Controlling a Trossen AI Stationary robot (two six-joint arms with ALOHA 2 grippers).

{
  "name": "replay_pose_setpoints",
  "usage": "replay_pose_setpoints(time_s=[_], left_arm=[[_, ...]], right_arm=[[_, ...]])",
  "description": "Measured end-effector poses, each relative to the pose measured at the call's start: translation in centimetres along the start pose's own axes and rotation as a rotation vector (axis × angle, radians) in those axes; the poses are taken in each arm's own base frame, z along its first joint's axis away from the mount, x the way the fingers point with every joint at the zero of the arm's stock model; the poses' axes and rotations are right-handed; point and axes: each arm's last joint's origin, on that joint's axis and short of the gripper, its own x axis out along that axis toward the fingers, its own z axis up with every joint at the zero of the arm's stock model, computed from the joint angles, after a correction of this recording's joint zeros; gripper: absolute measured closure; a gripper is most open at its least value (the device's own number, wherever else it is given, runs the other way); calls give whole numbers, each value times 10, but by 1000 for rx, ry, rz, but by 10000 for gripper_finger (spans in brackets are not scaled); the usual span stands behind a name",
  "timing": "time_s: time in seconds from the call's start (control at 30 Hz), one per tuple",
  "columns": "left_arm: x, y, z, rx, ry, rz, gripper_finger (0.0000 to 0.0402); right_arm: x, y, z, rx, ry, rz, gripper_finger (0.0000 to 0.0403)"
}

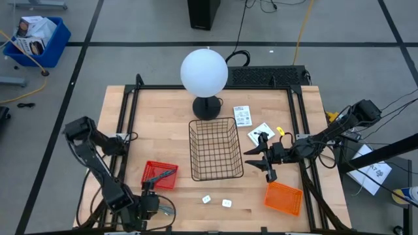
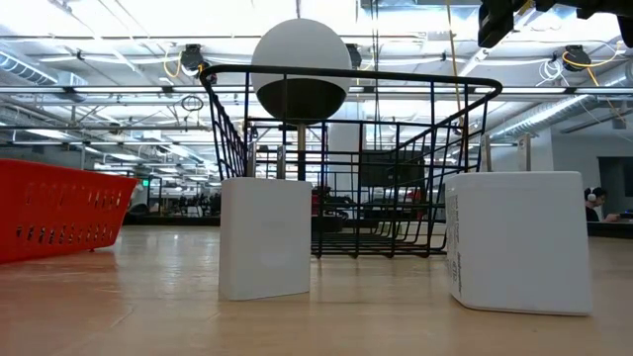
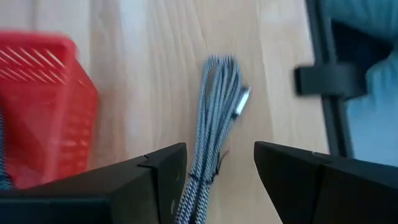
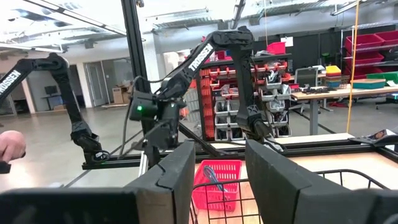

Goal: Pick and place items into bin
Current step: Put the white USB cable wire into the red bin

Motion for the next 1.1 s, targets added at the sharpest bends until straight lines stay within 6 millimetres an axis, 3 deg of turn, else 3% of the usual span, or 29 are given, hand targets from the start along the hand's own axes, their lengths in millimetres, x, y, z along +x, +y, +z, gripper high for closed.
replay_pose_setpoints(time_s=[0.37,0.67,1.1], left_arm=[[39,-2,-6,15,83,48,206],[45,1,-4,-7,101,51,212],[45,4,-1,-20,114,43,369]], right_arm=[[0,0,0,0,0,0,271],[0,0,0,-1,1,-1,271],[0,0,0,-2,4,-1,271]])
